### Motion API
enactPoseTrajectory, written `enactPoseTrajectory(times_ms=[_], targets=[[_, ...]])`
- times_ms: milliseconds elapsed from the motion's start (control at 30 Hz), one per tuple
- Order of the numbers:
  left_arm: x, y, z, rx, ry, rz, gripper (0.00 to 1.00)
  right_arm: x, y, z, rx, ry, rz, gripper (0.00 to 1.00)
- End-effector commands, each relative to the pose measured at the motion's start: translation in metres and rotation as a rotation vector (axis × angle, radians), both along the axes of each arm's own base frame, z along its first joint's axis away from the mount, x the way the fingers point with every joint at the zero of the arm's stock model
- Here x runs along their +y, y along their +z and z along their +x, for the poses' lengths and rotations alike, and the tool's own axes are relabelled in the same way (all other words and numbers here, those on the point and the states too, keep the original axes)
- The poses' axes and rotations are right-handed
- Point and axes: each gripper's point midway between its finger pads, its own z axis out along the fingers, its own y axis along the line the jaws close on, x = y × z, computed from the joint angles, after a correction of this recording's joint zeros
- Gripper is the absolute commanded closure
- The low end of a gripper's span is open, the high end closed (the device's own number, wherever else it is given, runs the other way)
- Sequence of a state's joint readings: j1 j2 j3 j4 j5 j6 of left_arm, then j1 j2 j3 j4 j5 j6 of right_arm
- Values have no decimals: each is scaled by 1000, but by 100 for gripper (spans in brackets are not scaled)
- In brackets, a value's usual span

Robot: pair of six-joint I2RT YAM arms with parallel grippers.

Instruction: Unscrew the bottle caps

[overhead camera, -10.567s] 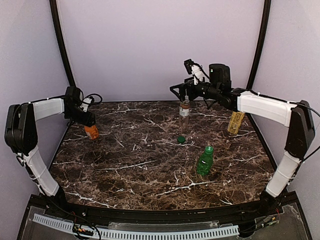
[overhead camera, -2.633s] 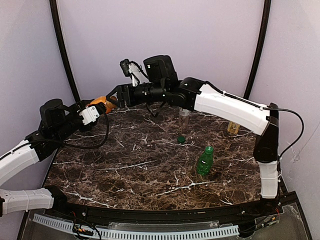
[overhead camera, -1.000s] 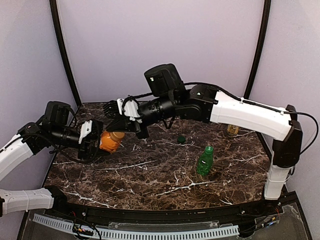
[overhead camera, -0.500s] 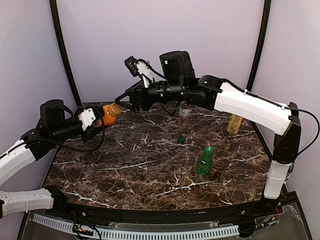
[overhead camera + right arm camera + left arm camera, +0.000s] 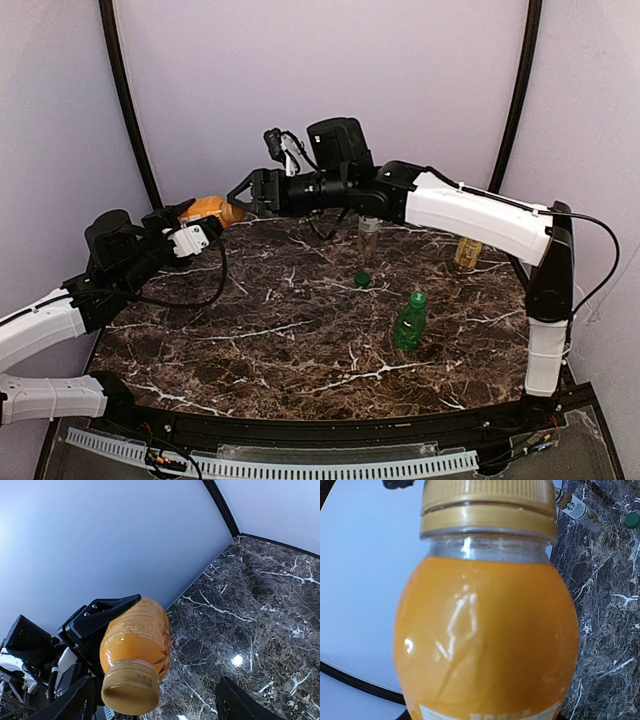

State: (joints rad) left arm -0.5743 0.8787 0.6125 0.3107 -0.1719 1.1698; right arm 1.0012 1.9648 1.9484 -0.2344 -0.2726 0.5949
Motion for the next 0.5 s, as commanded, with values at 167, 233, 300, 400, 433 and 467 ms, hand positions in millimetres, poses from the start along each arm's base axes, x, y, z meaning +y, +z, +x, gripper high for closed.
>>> enactPoseTrajectory(times_ms=[167,233,300,400,433,467], targets=[[4,13,2,-52,29,0,83,16,2,-7,39,49,46,23],[4,14,3,-51,32,-3,83,18,0,-8,51,62,47,29],[4,14,3,-51,34,-3,83,21,-3,-10,63,77,46,35],[5,15,4,-51,41,-4,83,22,-6,-12,73,87,43,36],[5,15,4,-51,44,-3,83,22,-7,-12,74,89,43,36],[5,14,5,-49,44,-2,83,22,-6,-12,75,91,43,36]])
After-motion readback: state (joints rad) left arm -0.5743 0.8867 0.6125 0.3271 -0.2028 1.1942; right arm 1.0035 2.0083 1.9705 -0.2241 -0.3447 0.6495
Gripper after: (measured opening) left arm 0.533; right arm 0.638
